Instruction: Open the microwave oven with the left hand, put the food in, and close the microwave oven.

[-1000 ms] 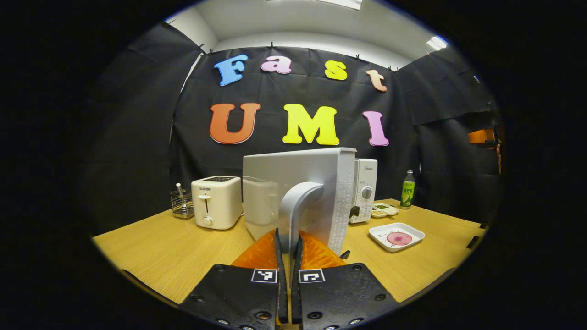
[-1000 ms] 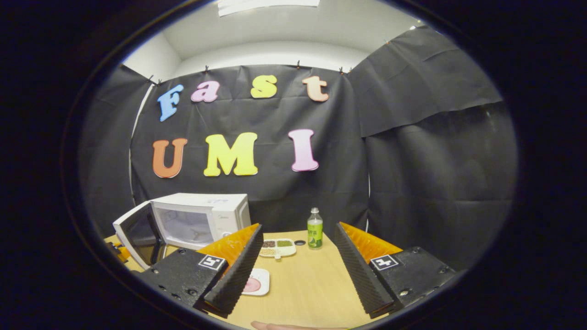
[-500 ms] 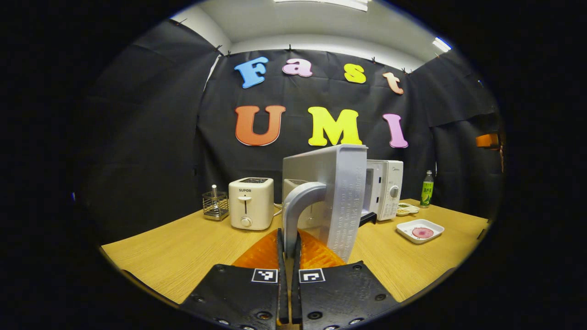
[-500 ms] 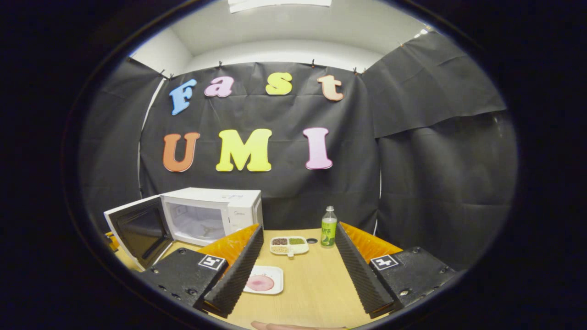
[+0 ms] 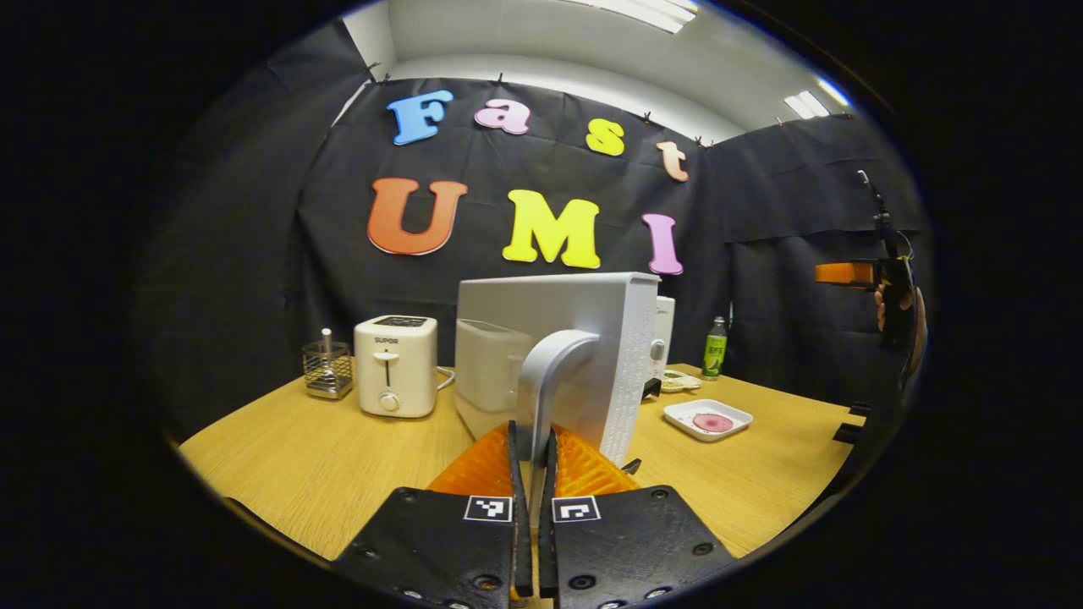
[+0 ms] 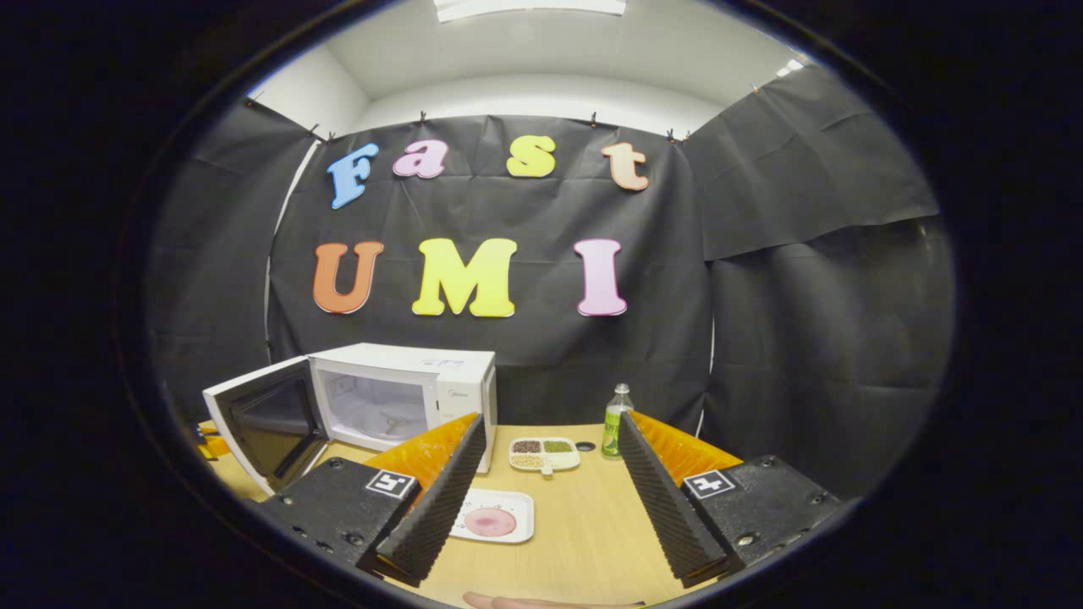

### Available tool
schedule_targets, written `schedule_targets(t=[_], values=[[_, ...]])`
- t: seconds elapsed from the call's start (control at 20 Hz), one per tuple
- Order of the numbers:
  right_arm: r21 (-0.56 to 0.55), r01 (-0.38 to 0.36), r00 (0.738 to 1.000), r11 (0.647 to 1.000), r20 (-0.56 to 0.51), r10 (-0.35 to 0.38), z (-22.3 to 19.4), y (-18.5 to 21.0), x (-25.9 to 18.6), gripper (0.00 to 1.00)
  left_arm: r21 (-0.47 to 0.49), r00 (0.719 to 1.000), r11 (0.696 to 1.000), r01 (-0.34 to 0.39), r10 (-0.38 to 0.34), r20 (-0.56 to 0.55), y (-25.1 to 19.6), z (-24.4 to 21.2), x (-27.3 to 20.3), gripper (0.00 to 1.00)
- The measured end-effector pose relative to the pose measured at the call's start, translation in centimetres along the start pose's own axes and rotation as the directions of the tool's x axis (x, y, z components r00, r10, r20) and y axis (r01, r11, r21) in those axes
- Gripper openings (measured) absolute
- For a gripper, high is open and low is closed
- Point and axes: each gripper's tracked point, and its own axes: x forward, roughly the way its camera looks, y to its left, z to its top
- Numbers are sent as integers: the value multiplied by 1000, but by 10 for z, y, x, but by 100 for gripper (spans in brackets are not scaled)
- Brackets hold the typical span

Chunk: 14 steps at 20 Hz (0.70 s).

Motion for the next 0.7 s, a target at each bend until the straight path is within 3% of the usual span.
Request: schedule_targets(t=[0.15,0.3,0.35,0.45,0.5,0.55,0.65,0.7], values=[[-3,-8,1000,1000,-2,8,0,5,1,100,30,999,999,38,-38,-12,-4,-2,6,3],[4,-20,999,1000,-33,20,-7,12,4,100,59,980,978,201,-200,-21,-25,-3,16,3],[8,-26,999,1000,-36,26,-7,15,4,100,40,976,975,217,-216,-35,-24,-4,17,3],[5,-27,999,1000,-40,27,-7,17,5,100,45,971,971,236,-235,-34,-26,-3,20,3],[4,-33,999,999,-37,33,-8,20,4,100,61,988,987,151,-150,-24,-5,-4,24,3],[0,-39,999,999,-31,39,-7,23,3,100,41,993,993,110,-107,-58,17,-16,31,34],[-14,-38,999,999,-37,38,-9,22,5,100,-98,983,983,157,-165,-78,2,-18,32,96],[-16,-42,998,999,-39,41,-9,22,4,100,-79,984,983,165,-170,-59,-1,-16,29,97]])
